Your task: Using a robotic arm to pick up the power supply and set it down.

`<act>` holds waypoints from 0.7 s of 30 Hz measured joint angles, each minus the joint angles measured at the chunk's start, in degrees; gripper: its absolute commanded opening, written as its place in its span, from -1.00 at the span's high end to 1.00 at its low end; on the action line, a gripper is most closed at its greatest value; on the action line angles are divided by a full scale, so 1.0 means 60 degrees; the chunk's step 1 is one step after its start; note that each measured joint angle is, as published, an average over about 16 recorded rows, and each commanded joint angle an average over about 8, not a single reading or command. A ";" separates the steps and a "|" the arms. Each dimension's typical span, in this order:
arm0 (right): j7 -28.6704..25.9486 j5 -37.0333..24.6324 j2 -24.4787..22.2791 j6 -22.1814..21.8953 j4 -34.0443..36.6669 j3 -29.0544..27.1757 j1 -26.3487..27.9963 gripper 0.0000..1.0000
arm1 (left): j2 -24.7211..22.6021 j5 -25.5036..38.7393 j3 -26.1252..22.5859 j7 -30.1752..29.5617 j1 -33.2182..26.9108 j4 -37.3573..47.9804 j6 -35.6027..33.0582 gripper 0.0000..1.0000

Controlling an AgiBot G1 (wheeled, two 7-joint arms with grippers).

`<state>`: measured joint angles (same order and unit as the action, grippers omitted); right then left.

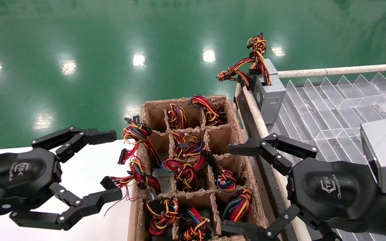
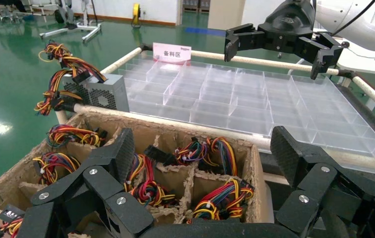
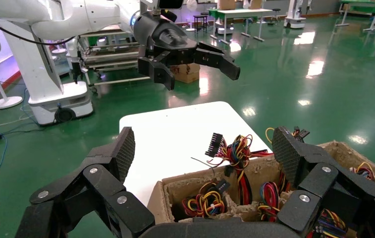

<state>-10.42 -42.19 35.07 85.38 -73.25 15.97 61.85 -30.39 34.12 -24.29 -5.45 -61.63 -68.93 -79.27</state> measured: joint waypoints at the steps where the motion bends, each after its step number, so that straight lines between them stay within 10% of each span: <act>1: -0.0001 -0.0015 -0.0001 -0.0030 0.0004 -0.0004 0.0006 -1.00 | 0.0000 0.0000 0.0000 0.0000 0.0000 0.0000 0.0000 1.00; 21: -0.0770 -0.2606 0.0371 -0.2788 -0.0279 0.0582 0.0802 -1.00 | 0.0000 0.0000 0.0000 0.0000 0.0000 0.0000 0.0000 1.00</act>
<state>-15.04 -57.83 37.30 68.66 -74.93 19.46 66.66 -30.39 34.12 -24.29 -5.45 -61.63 -68.93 -79.27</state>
